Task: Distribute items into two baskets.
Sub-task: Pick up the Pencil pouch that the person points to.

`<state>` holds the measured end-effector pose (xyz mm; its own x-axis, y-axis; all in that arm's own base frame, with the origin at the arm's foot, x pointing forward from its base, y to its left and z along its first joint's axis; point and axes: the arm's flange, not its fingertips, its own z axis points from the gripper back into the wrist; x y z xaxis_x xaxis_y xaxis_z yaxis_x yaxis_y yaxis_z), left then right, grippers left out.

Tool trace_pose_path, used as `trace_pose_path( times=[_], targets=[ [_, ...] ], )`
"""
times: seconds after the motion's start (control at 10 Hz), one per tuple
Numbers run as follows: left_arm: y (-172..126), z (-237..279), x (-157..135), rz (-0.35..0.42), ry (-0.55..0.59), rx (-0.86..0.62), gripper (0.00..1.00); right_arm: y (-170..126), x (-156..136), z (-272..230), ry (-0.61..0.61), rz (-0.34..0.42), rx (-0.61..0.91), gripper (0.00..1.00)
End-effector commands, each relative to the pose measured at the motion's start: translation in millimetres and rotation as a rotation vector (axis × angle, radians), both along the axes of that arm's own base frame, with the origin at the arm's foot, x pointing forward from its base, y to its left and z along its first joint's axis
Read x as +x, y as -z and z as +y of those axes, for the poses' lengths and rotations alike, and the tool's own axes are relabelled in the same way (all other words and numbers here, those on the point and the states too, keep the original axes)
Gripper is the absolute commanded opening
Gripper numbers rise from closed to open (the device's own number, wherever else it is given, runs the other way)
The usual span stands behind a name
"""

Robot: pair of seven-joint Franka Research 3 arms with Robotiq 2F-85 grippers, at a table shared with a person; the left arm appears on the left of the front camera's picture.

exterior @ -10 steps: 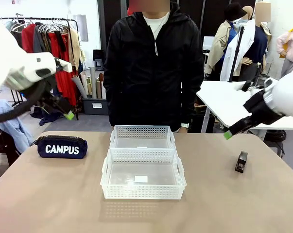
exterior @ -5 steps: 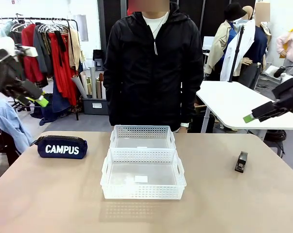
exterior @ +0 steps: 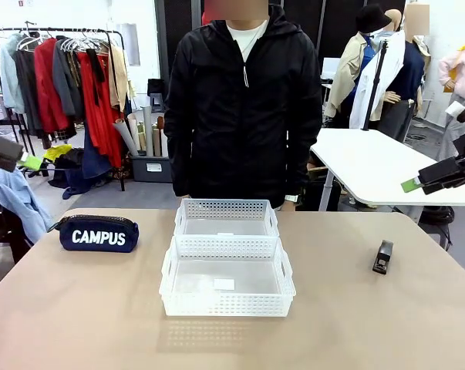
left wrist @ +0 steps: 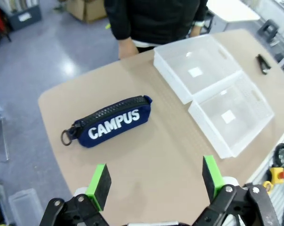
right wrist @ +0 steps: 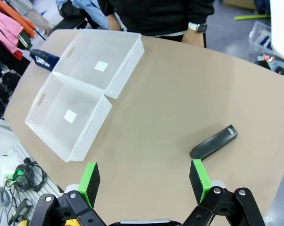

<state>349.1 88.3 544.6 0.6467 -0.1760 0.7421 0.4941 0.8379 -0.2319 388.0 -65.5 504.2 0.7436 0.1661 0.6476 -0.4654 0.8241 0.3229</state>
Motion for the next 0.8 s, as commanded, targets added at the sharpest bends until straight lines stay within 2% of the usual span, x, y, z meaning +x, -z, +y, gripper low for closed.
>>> trace_pose_path(
  times=[0.0, 0.2, 0.4, 0.7],
  targets=[
    [34, 13, 11, 0.006, 0.048, -0.095, 1.0, 1, 4, -11, -0.029, -0.018, 0.044, 1.0],
    [47, 16, 26, 0.047, 0.054, -0.122, 1.0, 2, 3, -10, -0.042, -0.024, 0.047, 1.0],
    [38, 18, 29, 0.024, 0.055, -0.117, 1.0, 6, 1, -19, -0.039, -0.03, 0.075, 1.0],
    [16, 13, 22, -0.021, 0.067, -0.088, 1.0, -1, -10, -29, -0.042, -0.084, 0.12, 1.0]
  ],
)
